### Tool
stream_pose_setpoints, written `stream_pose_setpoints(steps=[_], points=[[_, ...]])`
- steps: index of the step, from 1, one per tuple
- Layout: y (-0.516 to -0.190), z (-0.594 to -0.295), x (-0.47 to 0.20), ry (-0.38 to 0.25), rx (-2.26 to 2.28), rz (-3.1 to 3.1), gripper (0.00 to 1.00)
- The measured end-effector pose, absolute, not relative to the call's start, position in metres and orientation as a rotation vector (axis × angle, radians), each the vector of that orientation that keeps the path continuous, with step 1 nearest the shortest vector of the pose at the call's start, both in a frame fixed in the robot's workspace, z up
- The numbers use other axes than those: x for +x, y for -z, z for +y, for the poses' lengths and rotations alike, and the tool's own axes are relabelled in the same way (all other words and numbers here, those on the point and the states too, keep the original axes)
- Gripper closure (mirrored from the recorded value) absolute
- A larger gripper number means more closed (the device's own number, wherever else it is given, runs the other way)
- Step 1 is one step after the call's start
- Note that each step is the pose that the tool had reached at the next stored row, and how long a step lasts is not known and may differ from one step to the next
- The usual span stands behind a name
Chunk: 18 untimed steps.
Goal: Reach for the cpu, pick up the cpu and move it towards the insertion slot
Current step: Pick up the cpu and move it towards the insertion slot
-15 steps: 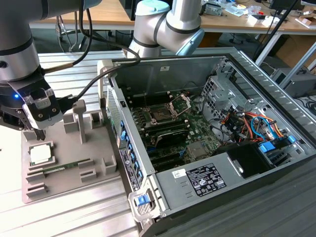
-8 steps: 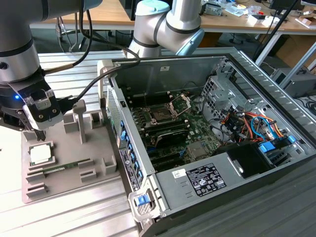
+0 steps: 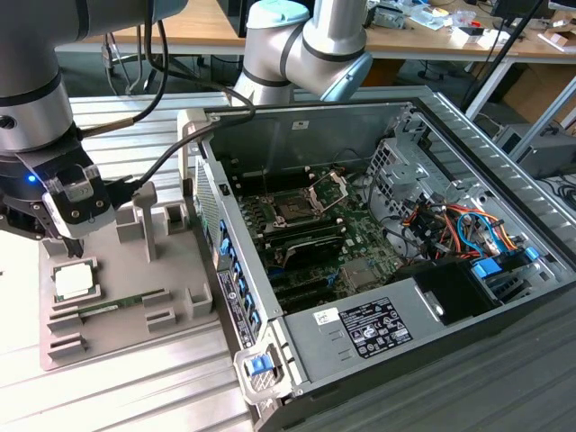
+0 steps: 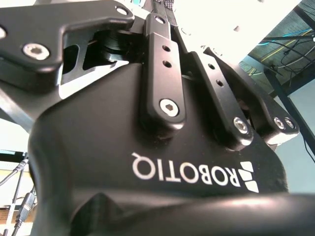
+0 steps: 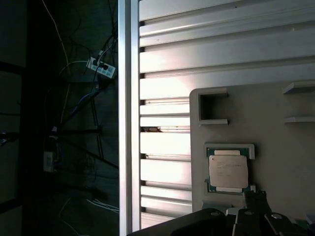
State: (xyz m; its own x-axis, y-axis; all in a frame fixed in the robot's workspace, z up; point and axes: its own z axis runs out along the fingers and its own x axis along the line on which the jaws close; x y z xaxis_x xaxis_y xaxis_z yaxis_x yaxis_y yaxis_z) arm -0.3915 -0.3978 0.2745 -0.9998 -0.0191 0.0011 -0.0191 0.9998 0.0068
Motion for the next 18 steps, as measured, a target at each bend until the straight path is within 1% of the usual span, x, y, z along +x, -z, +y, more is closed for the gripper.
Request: stream_pose_setpoints(steps=[18], points=[[-0.2699,-0.3978,-0.3916,0.011,0.03,-3.14,0.9]])
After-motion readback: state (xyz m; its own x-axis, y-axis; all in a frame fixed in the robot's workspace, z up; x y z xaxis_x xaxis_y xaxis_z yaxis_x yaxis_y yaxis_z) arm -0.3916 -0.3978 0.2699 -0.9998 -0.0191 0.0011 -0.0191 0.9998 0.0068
